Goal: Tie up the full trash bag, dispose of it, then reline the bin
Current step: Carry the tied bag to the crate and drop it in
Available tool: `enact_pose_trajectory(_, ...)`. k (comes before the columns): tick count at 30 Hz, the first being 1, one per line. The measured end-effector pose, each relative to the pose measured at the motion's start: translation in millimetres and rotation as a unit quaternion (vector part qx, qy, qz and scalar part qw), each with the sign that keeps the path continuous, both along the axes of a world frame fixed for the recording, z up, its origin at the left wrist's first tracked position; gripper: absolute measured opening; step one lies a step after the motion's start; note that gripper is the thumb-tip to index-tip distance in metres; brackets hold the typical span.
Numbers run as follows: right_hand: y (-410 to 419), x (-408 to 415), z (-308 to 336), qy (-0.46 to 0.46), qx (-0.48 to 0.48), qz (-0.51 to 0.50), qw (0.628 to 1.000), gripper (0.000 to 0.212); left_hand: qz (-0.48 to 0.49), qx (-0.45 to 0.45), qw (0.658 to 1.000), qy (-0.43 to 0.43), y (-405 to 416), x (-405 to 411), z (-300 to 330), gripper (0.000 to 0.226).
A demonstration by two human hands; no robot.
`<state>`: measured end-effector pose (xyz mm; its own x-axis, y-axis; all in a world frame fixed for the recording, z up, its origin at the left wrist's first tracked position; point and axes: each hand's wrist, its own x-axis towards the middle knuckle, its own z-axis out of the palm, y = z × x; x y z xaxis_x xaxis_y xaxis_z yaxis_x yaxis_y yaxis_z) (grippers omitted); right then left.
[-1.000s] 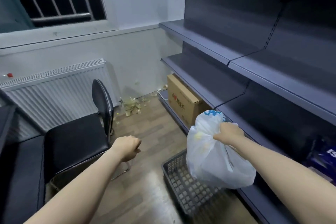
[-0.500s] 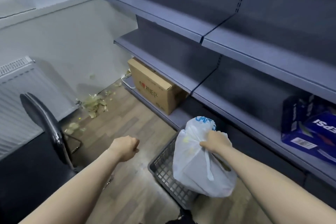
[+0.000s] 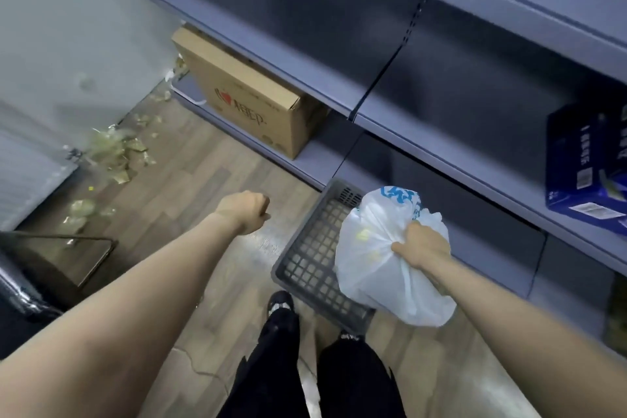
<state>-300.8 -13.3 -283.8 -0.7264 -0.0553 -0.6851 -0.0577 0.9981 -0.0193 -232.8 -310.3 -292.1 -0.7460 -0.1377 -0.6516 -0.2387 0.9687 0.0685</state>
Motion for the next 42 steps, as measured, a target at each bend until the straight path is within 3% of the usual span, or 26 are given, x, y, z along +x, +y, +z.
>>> enact_pose_trajectory(10, -17.2, -22.2, -109.6, -0.028, -0.041, -0.093, 0.994, 0.054, 0.0, 0.05, 0.997, -0.058, 20.2, -35.7, -118.8, 0.027)
enact_pose_trajectory(22, -26.7, -31.5, -241.0, -0.02, -0.063, -0.122, 0.99, 0.053, 0.0, 0.097, 0.991, -0.087, 74.2, -38.2, -248.2, 0.019)
enact_pose_trajectory(32, -1.3, -37.7, -339.3, -0.038, -0.058, -0.168, 0.983, 0.053, -0.041, 0.107, 0.987, -0.114, 106.0, -37.2, -336.5, 0.025)
enact_pose_trajectory(42, 20.4, -52.1, -404.1, -0.028, -0.032, -0.176, 0.983, 0.054, -0.079, 0.106, 0.987, -0.094, 129.8, -65.6, -386.2, 0.025)
